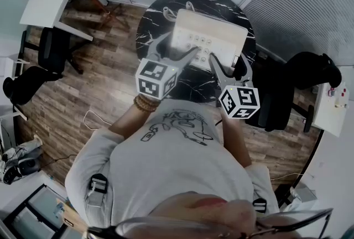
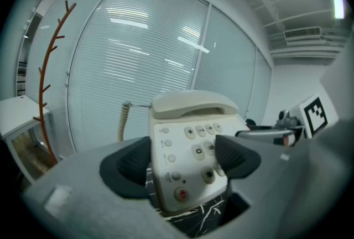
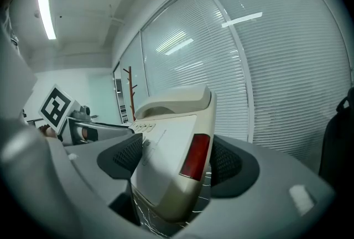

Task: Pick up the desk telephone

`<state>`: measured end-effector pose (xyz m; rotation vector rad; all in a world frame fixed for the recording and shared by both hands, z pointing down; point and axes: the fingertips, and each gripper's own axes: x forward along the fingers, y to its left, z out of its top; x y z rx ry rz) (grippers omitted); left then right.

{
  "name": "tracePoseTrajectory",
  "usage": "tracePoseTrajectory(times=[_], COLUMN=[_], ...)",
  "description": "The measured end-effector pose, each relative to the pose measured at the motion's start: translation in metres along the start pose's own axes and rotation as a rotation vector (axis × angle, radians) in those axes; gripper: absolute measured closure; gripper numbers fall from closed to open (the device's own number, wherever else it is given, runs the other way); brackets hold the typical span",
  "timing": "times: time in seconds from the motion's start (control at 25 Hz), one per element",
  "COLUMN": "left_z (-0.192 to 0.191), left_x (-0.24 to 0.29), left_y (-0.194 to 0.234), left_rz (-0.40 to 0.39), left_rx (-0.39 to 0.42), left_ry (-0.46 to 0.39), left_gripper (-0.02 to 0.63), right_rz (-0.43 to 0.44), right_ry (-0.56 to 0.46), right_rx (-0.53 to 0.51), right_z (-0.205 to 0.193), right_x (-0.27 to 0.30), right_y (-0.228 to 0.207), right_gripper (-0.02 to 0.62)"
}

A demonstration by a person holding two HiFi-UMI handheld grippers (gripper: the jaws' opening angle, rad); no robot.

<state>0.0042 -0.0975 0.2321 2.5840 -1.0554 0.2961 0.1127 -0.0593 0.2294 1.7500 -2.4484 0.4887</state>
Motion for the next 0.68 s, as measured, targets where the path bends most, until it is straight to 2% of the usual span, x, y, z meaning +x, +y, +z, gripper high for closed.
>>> tracePoseTrajectory(times=[0.68], left_z=[-0.0060], left_x=[0.0006], left_y=[0.0026], left_rz=[0.003], left_rx=[-0.011], left_ry=[0.006], left_gripper=[0.235], right_rz=[-0.001], right_ry=[0.000], right_rx=[0.012], right_z=[-0.0063], right_x=[0.0015], right_y=[0.0004], right_gripper=[0.219])
